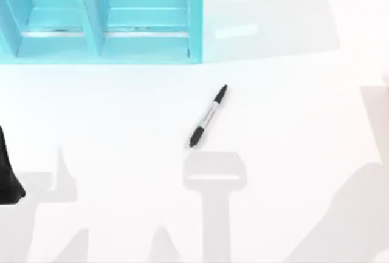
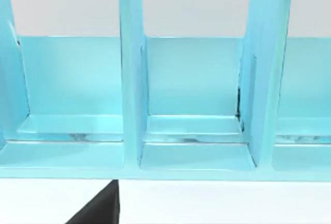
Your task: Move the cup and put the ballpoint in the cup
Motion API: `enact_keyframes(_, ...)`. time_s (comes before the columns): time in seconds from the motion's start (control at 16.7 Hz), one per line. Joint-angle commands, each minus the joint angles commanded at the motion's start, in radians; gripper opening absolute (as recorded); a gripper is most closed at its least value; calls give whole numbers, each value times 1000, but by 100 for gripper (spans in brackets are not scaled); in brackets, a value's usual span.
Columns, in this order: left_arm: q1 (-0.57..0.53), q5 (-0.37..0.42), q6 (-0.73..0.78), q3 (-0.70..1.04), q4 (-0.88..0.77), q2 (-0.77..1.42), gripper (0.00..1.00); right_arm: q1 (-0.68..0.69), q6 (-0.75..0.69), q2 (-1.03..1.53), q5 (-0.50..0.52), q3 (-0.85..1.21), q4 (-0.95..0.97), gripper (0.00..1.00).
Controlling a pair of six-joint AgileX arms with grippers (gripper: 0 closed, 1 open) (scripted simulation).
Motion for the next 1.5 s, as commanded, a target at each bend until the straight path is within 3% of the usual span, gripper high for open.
enact_keyframes(0.54, 0, 0, 0, 0, 0, 0, 100, 16, 17, -11, 0, 15, -16, 0)
enact_keyframes(1.2, 0, 0, 0, 0, 0, 0, 100, 405, 402, -199, -3, 305, -519, 0)
enact_keyframes(1.5, 0, 0, 0, 0, 0, 0, 100, 422, 424, -213, -5, 322, -539, 0)
